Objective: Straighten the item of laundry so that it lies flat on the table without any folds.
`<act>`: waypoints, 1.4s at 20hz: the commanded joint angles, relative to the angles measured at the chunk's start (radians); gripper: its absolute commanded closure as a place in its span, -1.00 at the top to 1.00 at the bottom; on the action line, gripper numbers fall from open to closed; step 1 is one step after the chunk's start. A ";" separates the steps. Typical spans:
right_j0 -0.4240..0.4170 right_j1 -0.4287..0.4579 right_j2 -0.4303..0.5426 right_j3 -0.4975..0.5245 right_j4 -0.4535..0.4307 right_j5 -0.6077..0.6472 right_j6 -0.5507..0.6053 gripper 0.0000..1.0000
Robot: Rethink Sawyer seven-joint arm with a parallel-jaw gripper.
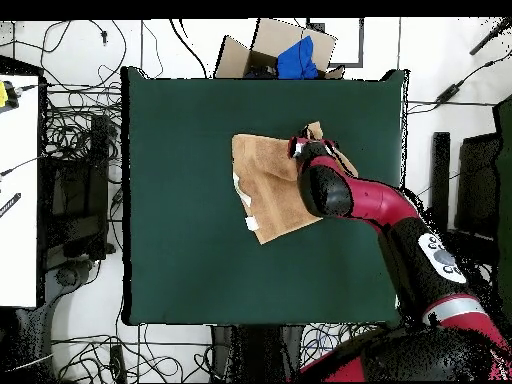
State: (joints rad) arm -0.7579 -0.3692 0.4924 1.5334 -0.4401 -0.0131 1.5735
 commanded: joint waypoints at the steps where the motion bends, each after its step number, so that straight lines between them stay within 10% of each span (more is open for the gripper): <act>1: 0.000 0.025 0.100 0.059 0.011 0.038 0.121 -1.00; 17: -0.273 0.103 0.255 -0.089 -0.084 0.314 -0.224 -1.00; 28: -0.296 0.192 0.293 -0.121 -0.160 0.293 -0.196 -1.00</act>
State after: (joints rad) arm -1.0787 -0.2508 0.6961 1.4535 -0.5019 0.2346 1.5724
